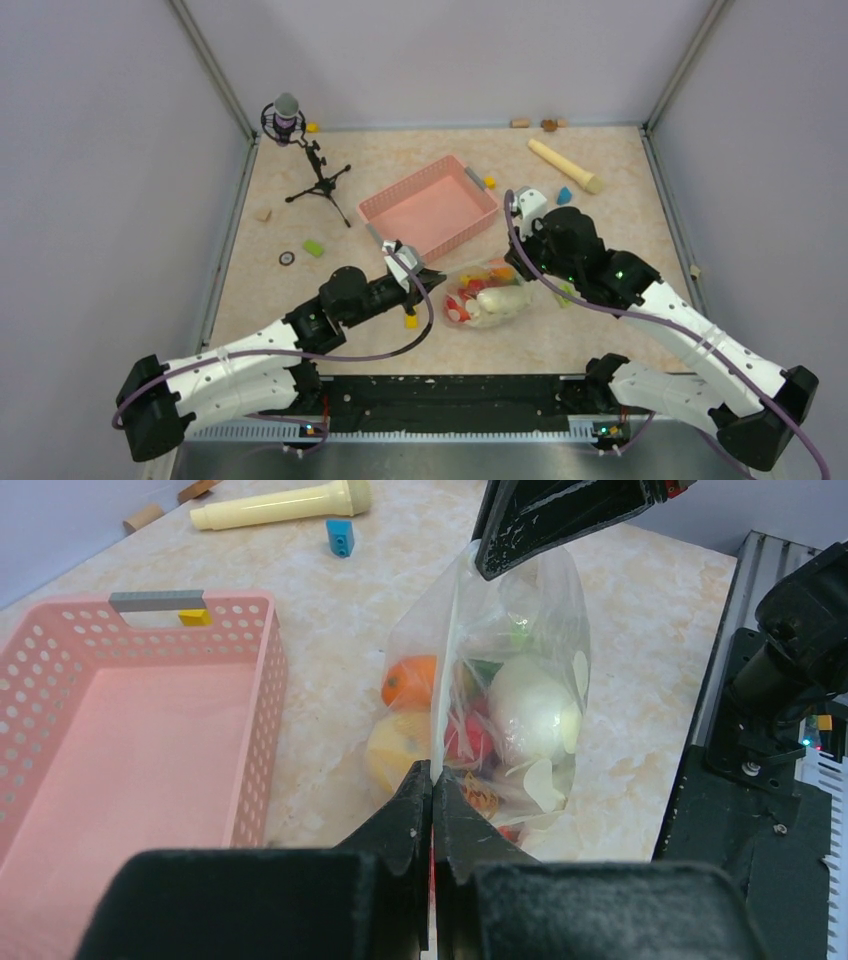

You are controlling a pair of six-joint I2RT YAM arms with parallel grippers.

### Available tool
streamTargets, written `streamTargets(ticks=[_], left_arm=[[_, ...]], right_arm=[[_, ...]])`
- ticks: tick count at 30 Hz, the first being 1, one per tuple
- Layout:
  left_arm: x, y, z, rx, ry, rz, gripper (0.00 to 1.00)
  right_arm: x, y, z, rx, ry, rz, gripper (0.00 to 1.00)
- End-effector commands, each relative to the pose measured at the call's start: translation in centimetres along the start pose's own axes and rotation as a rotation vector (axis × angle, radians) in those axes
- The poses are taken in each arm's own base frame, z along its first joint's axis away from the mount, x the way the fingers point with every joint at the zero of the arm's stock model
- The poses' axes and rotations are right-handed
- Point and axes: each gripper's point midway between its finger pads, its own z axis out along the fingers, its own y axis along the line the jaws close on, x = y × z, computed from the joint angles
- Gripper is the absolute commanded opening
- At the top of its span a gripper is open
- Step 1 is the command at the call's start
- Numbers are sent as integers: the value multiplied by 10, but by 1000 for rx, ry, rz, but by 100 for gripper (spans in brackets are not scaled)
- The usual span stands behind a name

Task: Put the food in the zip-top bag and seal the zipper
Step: Zip the zipper food storage bag at the center of the board.

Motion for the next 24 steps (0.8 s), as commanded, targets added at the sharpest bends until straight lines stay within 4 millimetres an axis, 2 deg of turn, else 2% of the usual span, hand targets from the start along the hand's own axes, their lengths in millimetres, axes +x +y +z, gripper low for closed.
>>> streamTargets(ticks=[1, 22, 24], left_arm=[[-22, 7, -5, -37, -84, 41, 0], [-22, 15, -13, -80, -111, 56, 0], [-23, 21, -14, -118, -112, 55, 0]], right_arm=[[9, -43, -11, 244, 33, 18, 0], [26, -75, -24, 447, 65, 41, 0], [27, -77, -25, 460, 64, 49, 0]])
